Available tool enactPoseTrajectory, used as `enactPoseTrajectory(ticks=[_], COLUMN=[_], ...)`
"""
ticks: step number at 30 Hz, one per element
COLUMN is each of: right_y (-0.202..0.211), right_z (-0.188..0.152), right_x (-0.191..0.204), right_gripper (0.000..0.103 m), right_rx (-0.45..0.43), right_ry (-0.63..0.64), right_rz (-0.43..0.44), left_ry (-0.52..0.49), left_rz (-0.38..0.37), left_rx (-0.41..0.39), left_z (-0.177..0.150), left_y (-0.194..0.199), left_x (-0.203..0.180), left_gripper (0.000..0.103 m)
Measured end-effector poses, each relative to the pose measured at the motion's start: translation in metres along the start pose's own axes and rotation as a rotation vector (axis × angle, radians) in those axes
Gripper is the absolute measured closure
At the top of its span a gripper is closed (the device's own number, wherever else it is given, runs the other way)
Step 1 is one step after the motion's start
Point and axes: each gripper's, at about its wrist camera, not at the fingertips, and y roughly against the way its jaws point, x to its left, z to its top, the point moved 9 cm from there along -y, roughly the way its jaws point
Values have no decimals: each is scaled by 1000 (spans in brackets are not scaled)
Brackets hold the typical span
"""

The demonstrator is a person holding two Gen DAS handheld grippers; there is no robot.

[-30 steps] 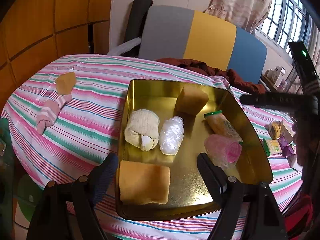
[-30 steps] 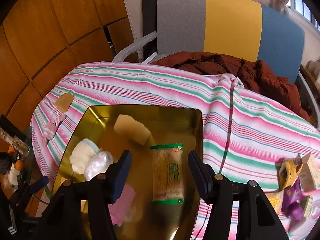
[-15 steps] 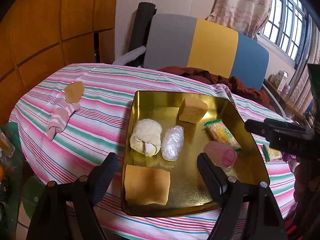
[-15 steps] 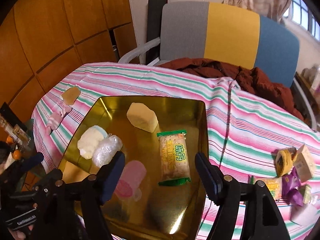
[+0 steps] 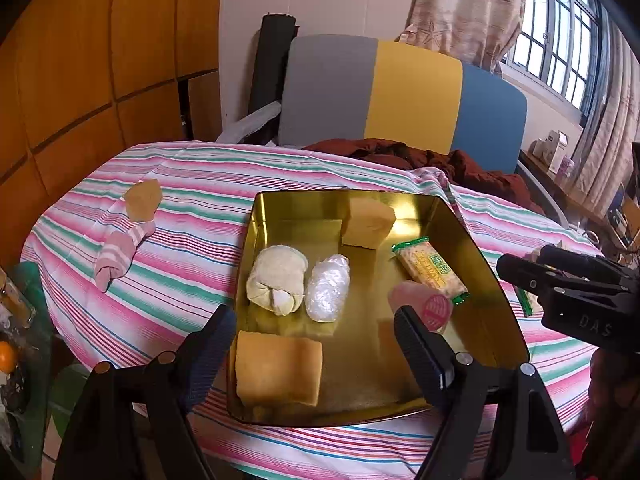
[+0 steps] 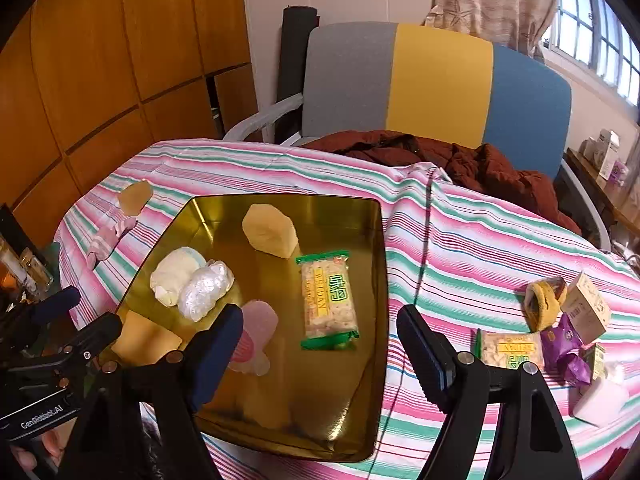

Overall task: Organize objects
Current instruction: 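Move both tools from the gold tray back to the remaining items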

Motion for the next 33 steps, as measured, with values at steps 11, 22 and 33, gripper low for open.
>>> enactPoseTrajectory(ticks=[11,22,33], right_y=[8,13,20], right_z=[-8,-19,-43], right_x=[-15,-43,-119], right_gripper=[19,14,14], right_rx=[-21,-27,7], right_ry=[-21,-79,-201], right_rz=[-31,-50,-123], left_ry=[-11,-62,-292], left_rz=[-104,-170,-279], left_rx=[-7,-13,-15], left_z=[3,12,17], left_y=[5,9,14], left_x=[-21,-49,-128], left_gripper=[21,21,21])
